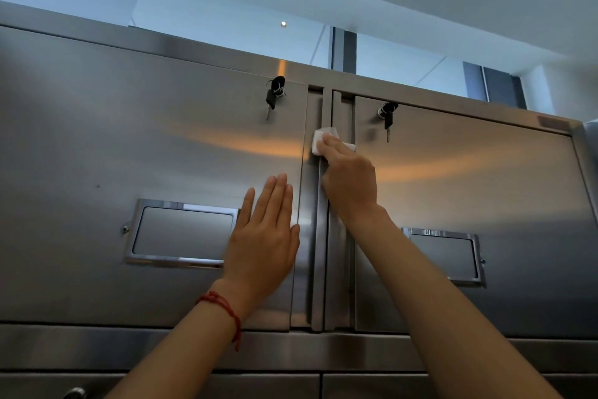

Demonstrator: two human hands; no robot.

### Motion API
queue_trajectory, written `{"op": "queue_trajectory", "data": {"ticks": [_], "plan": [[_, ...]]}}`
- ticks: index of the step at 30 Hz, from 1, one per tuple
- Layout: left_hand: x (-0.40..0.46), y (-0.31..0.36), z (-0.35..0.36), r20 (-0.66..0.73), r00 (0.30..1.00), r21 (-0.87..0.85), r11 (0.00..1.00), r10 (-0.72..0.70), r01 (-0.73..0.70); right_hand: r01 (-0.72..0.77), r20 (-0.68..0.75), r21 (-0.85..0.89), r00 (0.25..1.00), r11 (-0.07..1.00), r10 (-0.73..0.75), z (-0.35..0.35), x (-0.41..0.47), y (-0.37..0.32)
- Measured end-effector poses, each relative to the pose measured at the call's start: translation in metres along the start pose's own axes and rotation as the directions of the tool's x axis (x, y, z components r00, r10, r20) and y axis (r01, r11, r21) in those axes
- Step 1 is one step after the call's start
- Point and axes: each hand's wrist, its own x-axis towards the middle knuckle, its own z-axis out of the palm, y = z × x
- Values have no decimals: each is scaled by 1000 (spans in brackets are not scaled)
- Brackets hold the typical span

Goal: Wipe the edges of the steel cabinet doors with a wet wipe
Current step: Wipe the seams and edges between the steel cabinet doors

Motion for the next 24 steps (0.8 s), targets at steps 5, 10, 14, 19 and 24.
{"op": "queue_trajectory", "data": {"ticks": [5, 10, 14, 19, 24], "plan": [[1, 0, 0, 5, 1000, 3, 1000, -1, 1, 109, 2, 31, 994, 994, -109, -3, -18, 8], [0, 0, 1, -2, 1000, 4, 1000, 4, -4, 124, -3, 19, 992, 992, -124, -3, -6, 10], [0, 0, 0, -10, 1000, -8, 1000, 2, -2, 105, -4, 10, 994, 994, -105, -1, -18, 7], [0, 1, 0, -4, 1000, -4, 1000, -5, 5, 130, -27, -6, 991, 992, -130, 0, -24, 7], [0, 0, 0, 5, 1000, -11, 1000, -2, 2, 90, -46, 5, 995, 996, -90, 1, -16, 6]]}}
